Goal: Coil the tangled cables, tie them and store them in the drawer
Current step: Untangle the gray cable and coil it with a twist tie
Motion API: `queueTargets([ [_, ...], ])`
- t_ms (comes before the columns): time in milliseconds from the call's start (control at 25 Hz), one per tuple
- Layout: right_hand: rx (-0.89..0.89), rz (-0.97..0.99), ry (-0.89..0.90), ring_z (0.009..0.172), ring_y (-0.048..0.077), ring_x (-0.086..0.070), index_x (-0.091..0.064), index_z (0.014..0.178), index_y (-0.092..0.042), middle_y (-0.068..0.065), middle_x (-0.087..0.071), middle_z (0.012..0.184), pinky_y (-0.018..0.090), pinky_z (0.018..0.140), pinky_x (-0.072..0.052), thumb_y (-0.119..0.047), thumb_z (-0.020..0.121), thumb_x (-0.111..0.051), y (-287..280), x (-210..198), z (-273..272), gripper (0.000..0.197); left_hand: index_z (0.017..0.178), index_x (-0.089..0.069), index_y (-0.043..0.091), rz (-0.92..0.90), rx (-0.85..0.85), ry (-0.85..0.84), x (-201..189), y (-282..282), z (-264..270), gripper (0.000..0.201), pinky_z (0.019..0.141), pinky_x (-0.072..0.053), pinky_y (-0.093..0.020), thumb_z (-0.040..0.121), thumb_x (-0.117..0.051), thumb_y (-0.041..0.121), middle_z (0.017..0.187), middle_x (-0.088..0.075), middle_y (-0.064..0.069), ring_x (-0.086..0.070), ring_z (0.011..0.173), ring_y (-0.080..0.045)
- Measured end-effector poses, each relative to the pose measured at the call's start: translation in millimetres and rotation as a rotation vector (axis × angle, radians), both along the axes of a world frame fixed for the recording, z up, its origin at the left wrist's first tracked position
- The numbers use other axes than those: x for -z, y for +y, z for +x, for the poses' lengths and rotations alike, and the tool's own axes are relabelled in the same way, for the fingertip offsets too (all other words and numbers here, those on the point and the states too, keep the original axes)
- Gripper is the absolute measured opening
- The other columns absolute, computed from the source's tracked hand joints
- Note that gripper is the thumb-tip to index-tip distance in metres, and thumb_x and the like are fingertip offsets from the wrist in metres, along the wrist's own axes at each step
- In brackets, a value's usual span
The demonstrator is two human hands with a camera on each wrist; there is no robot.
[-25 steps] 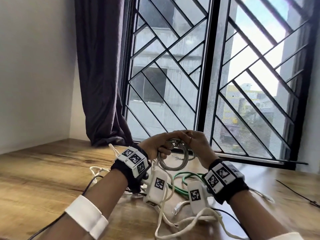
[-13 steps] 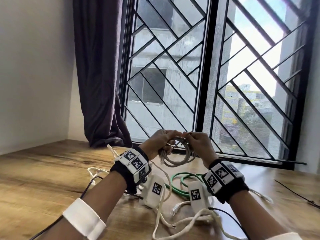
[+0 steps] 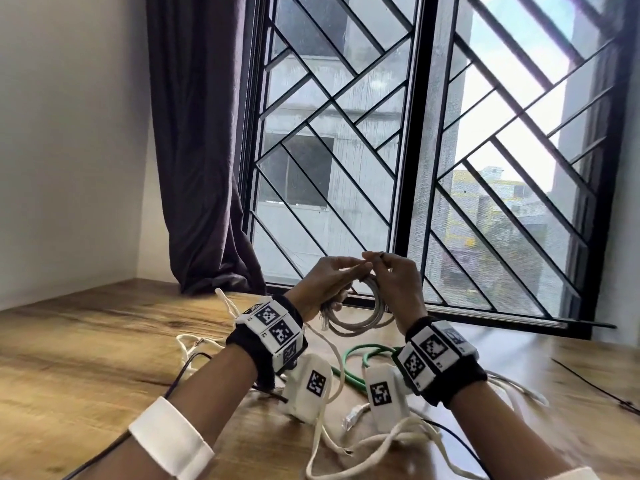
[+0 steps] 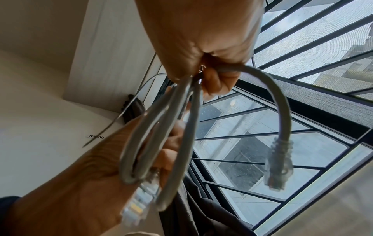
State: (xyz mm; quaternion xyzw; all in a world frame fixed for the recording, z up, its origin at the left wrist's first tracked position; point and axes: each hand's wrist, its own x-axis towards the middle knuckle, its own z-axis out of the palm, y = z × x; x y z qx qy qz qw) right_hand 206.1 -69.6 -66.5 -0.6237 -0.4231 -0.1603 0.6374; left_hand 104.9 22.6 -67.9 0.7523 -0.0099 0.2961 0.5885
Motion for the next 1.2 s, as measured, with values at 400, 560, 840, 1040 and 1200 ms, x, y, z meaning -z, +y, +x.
queueTargets([
  [400, 0.212, -0.076, -0.018, 0.067, 0.029, -0.054, -0.07, 0.088, -0.006, 0.011, -0.058, 0.064, 0.041, 0.067, -0.046, -0.044, 0.088, -0.058, -6.3, 3.5, 20.1, 0.04, 0.075, -0.067, 0.019, 0.051, -0.054, 0.19, -3.0, -6.2, -0.8, 0.017, 0.036, -0.019, -0.013, 0.089, -0.061, 0.025, 0.045, -0.035, 0.008, -0.026, 0.032, -0.004],
  [560, -0.03, -0.027, 0.158, 0.045, 0.012, -0.049, -0.072, 0.085, -0.016, -0.002, -0.049, 0.05, 0.034, 0.055, -0.046, -0.042, 0.092, -0.052, -7.8, 2.7, 14.2, 0.034, 0.074, -0.066, 0.016, -0.071, -0.059, 0.084, -3.5, -4.7, -1.3, 0.018, 0.034, -0.016, -0.014, 0.089, -0.06, 0.023, 0.052, -0.031, 0.005, -0.023, 0.036, -0.004],
  [840, -0.363, -0.288, 0.277, 0.051, 0.013, -0.06, -0.065, 0.094, -0.005, 0.01, -0.064, 0.074, 0.022, 0.051, -0.054, -0.036, 0.098, -0.041, -11.4, 0.8, -4.6, 0.04, 0.084, -0.061, 0.005, -0.317, -0.226, -0.197, -3.2, 10.0, 6.1, 0.013, 0.033, -0.019, -0.01, 0.09, -0.061, 0.016, 0.041, -0.029, 0.008, -0.023, 0.029, -0.004],
  [1040, -0.39, -0.273, 0.3, 0.043, 0.012, -0.06, -0.064, 0.087, -0.007, 0.007, -0.056, 0.067, 0.027, 0.049, -0.056, -0.022, 0.098, -0.047, -11.9, 2.0, -3.1, 0.025, 0.079, -0.062, 0.008, -0.303, -0.34, -0.267, 0.9, 20.7, 10.6, 0.013, 0.032, -0.021, -0.01, 0.087, -0.066, 0.018, 0.037, -0.03, 0.008, -0.022, 0.029, -0.005],
  [1200, -0.355, -0.246, 0.231, 0.043, 0.005, -0.057, -0.066, 0.085, -0.006, 0.007, -0.059, 0.067, 0.018, 0.045, -0.05, -0.016, 0.093, -0.055, -14.8, 0.9, 0.2, 0.017, 0.079, -0.061, 0.008, -0.355, -0.309, -0.292, 2.4, 21.9, 12.5, 0.012, 0.032, -0.02, -0.01, 0.087, -0.065, 0.016, 0.038, -0.029, 0.008, -0.022, 0.029, -0.004],
])
